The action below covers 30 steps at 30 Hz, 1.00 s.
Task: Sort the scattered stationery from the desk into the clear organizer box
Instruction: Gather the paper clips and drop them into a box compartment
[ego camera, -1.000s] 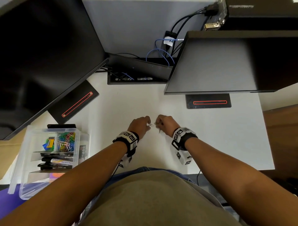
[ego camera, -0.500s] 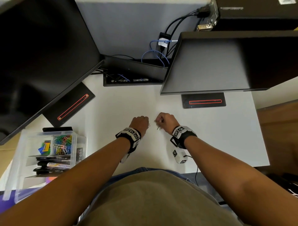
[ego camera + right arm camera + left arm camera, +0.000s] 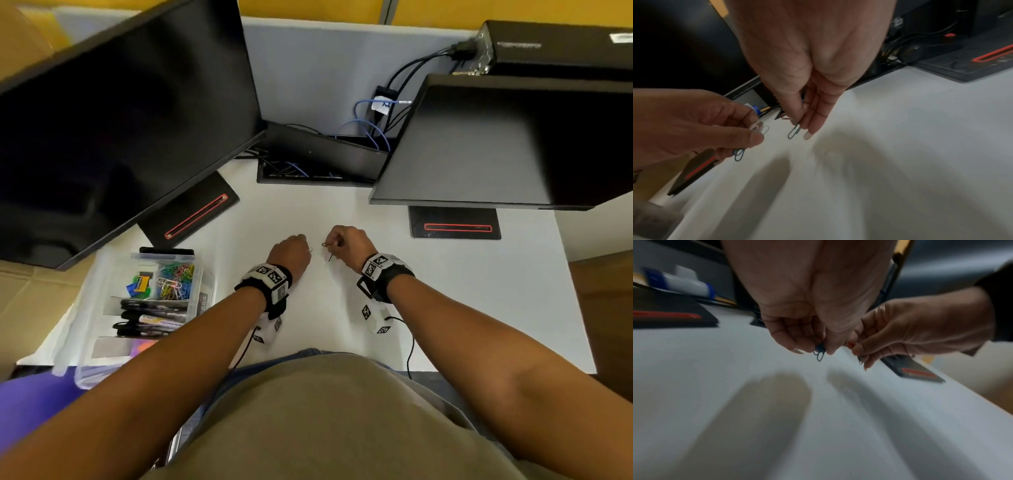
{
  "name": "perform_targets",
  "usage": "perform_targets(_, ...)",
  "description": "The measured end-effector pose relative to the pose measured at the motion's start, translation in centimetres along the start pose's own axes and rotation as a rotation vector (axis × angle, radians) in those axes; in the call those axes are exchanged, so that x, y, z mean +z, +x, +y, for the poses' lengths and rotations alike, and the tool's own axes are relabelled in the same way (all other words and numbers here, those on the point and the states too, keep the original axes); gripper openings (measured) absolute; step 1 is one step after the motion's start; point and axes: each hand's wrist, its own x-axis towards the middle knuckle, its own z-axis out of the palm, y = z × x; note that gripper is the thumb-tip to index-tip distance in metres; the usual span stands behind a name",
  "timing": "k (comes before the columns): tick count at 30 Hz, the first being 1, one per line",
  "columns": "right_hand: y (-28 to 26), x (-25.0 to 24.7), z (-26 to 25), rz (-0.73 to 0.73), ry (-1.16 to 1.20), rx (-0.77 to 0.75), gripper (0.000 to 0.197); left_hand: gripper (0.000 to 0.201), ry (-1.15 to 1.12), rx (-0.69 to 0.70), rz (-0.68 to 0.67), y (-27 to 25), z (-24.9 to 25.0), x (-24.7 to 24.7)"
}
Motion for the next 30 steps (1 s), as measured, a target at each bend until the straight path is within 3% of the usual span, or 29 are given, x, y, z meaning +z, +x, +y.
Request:
perform_targets(9,0.4,2.8,-8.6,0.01,0.016,-0.168,0.026,0.022,-0.174,-0.195,0.26,-6.3,-4.8,-7.3)
perform_targets(17,0.3,6.1,-16.3,0.003,0.053,-0.326,0.014,0.019,-0.279,-0.329,0.458,-12.1,-10.6,-10.9)
perform_targets(22,-0.2,8.1,-20.0,0.002,0.086,-0.389,0.008,0.02,-0.274,-0.42,0.447,-14.5,-13.4,-10.9)
perform_targets(30,-1.4,10.8,-21.9,-0.022,0.064,-0.381,0.011,0.02,-0.199,-0.419,0.317,-15.1,-15.3,-9.2)
